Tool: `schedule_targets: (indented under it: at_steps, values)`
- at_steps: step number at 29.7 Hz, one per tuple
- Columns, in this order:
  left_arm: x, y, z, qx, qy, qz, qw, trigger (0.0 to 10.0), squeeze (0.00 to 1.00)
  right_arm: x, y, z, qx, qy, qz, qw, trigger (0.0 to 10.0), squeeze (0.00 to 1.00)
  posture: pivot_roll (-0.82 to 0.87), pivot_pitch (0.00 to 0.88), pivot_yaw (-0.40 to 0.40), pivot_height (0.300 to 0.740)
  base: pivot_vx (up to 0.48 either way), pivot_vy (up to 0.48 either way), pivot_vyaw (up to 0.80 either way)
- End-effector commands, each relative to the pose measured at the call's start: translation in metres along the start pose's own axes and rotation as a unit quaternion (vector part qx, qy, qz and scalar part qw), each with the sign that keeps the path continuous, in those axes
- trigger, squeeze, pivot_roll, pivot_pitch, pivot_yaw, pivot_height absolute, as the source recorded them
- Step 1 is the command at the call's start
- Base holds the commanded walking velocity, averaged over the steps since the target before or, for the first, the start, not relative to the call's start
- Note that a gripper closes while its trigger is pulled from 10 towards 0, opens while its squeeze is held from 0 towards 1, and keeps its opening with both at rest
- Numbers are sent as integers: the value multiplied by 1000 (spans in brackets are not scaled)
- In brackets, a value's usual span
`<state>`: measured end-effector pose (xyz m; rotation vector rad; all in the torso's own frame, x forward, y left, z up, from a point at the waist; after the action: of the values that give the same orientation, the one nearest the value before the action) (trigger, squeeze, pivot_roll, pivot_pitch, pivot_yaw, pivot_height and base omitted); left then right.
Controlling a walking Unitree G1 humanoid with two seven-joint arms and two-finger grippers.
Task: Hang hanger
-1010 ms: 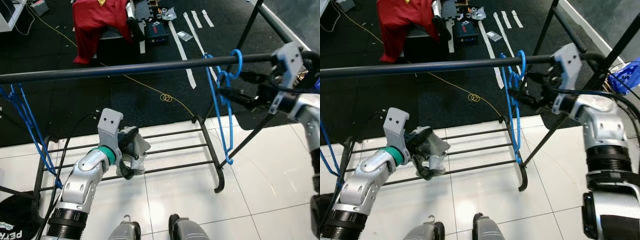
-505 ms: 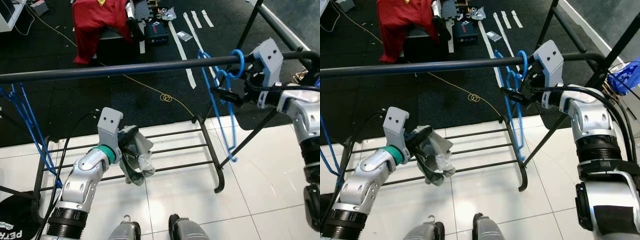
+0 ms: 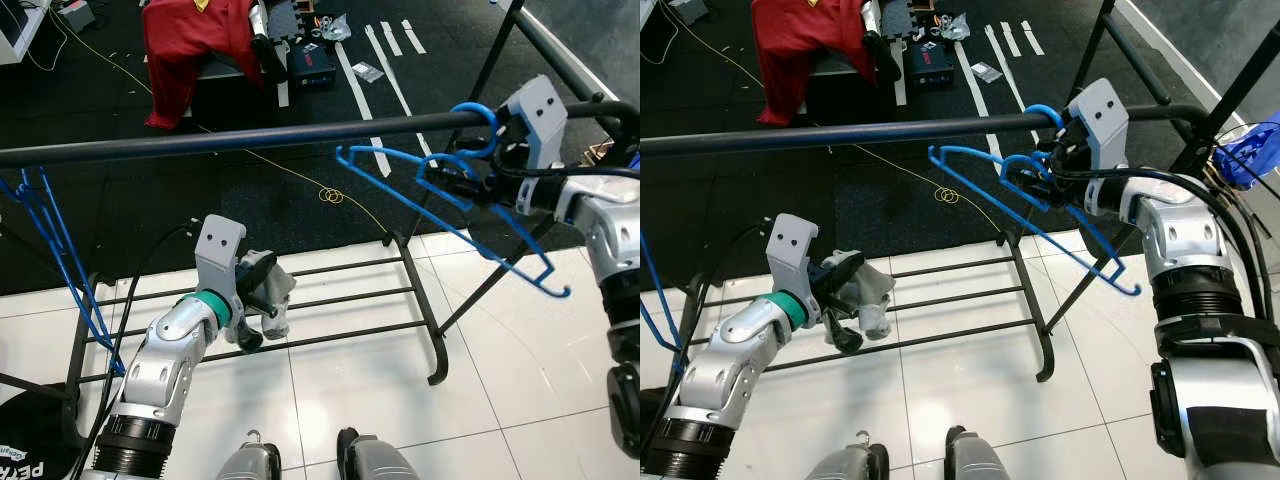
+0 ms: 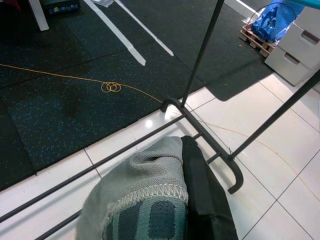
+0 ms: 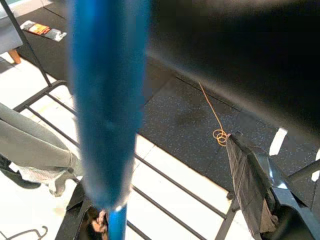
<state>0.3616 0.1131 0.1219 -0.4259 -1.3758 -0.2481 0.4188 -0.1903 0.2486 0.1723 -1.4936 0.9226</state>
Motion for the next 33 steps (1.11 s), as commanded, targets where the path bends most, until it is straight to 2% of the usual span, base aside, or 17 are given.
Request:
schedule_targets:
  at_steps: [1,14,15,16,17,18,19,26,28,33]
  values:
    - [-5,1,3,4,6,0,1000,10000,0,1,-1,-1,5,-2,2,1000,10000,0,-66,120,26,740,0,0,0]
    - [-5,2,3,4,7,-1,1000,10000,0,3,2,-3,34,-15,-5,999,10000,0,-68,123,27,740,0,0,0]
    - [-5,2,3,5,7,-1,1000,10000,0,4,1,-3,36,-17,-5,999,4824,0,-67,124,25,740,0,0,0]
    - [-5,2,3,5,7,-1,1000,10000,0,4,1,-3,36,-17,-5,999,4824,0,-67,124,25,740,0,0,0]
    - [-5,2,3,5,7,-1,1000,10000,0,5,1,-3,38,-17,-5,999,1373,0,-66,125,25,740,0,0,0]
    - [-5,2,3,5,7,-1,1000,10000,0,5,1,-3,38,-17,-5,999,1373,0,-66,125,25,740,0,0,0]
    - [-5,2,4,6,7,-1,1000,10000,0,5,1,-3,41,-17,-4,999,0,0,-67,125,25,740,0,0,0]
    - [-6,2,4,6,7,-1,1000,10000,0,3,1,-2,48,-7,0,999,0,0,-67,128,28,740,0,0,0]
    - [-6,1,4,4,8,-1,1000,10000,0,-6,1,0,53,24,10,998,0,0,-67,130,32,740,0,0,0]
    - [-6,1,4,3,10,-2,1000,10000,0,-15,1,3,59,50,19,997,0,0,-67,130,34,740,0,0,0]
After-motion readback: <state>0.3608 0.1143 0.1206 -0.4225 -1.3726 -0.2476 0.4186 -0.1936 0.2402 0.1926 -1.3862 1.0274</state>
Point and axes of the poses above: a point about 5 cm out from each wrist's last joint towards the gripper, its own z axis pointing back from the gripper into the wrist, its own x axis along the axis of the wrist's last joint, y = z × x, the point moved 6 cm from there along -z, pointing out of the wrist towards the gripper, and after that the axes turned 8 degrees about z, right-handed, at the moved point
